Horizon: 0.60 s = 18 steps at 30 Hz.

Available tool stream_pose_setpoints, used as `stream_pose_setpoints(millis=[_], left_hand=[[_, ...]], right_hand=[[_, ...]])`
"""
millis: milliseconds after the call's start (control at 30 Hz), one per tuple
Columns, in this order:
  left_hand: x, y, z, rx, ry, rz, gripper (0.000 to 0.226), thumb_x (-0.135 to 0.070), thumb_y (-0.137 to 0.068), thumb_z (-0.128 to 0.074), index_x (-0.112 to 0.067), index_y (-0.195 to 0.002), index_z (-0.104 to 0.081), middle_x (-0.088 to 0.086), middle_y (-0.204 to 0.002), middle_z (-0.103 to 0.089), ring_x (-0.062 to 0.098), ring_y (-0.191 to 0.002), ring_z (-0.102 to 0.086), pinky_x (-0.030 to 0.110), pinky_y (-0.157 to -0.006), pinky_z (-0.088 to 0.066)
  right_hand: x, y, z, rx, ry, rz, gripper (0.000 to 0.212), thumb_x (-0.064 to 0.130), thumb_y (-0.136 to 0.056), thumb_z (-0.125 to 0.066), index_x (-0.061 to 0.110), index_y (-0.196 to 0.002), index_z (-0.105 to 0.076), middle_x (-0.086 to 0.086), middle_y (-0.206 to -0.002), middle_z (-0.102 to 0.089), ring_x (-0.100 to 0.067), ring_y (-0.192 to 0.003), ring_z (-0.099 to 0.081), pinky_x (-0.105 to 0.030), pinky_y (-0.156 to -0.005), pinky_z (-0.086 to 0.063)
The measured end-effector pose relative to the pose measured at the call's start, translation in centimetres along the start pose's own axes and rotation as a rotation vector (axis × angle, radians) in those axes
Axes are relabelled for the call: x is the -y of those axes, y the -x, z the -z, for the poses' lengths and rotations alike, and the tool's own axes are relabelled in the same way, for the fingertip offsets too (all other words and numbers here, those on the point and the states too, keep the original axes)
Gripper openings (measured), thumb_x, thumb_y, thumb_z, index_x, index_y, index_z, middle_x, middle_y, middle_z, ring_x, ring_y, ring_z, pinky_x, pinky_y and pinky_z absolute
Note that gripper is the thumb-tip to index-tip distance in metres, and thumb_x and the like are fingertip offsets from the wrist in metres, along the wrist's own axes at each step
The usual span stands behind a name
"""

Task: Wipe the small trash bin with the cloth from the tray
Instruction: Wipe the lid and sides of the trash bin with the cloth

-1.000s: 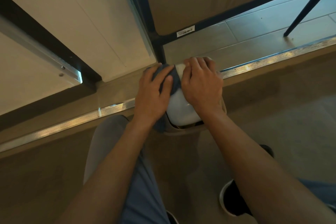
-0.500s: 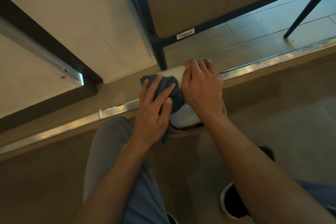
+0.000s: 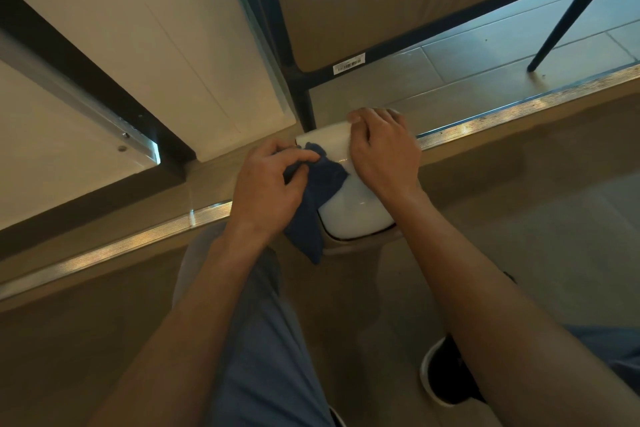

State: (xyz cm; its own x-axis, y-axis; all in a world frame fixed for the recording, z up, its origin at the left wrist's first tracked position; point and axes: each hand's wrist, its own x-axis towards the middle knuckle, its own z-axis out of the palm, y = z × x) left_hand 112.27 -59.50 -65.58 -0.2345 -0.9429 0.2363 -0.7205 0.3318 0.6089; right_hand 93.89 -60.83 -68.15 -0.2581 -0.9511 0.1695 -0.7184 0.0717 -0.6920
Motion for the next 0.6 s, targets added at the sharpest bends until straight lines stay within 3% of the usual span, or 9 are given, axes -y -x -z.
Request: stream_pose_setpoints(millis=[167, 267, 367, 500, 600], left_hand=[[-1.7, -1.0, 1.6, -0.010, 0.016, -0.051, 0.021, -0.013, -0.090, -0.069, -0.025, -0.105, -0.078, 0.001, -0.104, -0.063, 0.020, -0.099, -0.061, 0.041, -0.087, -0.052], [-2.8, -2.5, 1.9, -0.013, -0.002, -0.101, 0.021, -0.019, -0.091, -0.068, -0.028, -0.106, -0.078, -0.001, -0.106, -0.064, 0.022, -0.102, -0.061, 0.043, -0.089, -0.052], [-4.2, -4.1, 1.5, -0.018, -0.013, -0.107, 0.022, -0.024, -0.092, -0.065, -0.034, -0.108, -0.076, -0.006, -0.109, -0.065, 0.021, -0.104, -0.059, 0.041, -0.088, -0.051], [-6.2, -6.0, -0.4, 0.004, -0.074, -0.077, 0.024, -0.028, -0.095, -0.061, -0.042, -0.111, -0.073, -0.012, -0.115, -0.062, 0.017, -0.110, -0.054, 0.032, -0.084, -0.045], [-6.9, -6.9, -2.0, 0.043, -0.101, -0.069, 0.028, -0.027, -0.096, -0.058, -0.043, -0.114, -0.071, -0.010, -0.117, -0.062, 0.017, -0.112, -0.052, 0.033, -0.084, -0.046]], right_hand=[[0.0, -0.9, 1.3, 0.081, -0.199, -0.056, 0.034, 0.028, -0.107, -0.040, 0.018, -0.122, -0.069, -0.003, -0.122, -0.068, -0.022, -0.116, -0.057, -0.035, -0.092, -0.045], [0.1, -1.0, 2.6, 0.100, -0.422, -0.179, 0.033, 0.029, -0.109, -0.041, 0.015, -0.123, -0.067, 0.000, -0.109, -0.065, -0.006, -0.093, -0.059, -0.020, -0.078, -0.044], [-0.8, -1.4, 3.6, 0.065, -0.586, -0.268, 0.035, 0.027, -0.109, -0.038, 0.014, -0.127, -0.066, 0.003, -0.118, -0.064, -0.002, -0.104, -0.058, -0.022, -0.086, -0.046], [-1.3, -0.9, 3.7, 0.025, -0.658, -0.265, 0.035, 0.026, -0.111, -0.036, 0.014, -0.130, -0.063, 0.007, -0.119, -0.064, 0.010, -0.104, -0.057, -0.008, -0.084, -0.044], [-1.3, -0.4, 3.3, -0.012, -0.662, -0.218, 0.037, 0.026, -0.112, -0.034, 0.013, -0.133, -0.060, 0.004, -0.123, -0.064, 0.006, -0.109, -0.058, -0.009, -0.089, -0.046]])
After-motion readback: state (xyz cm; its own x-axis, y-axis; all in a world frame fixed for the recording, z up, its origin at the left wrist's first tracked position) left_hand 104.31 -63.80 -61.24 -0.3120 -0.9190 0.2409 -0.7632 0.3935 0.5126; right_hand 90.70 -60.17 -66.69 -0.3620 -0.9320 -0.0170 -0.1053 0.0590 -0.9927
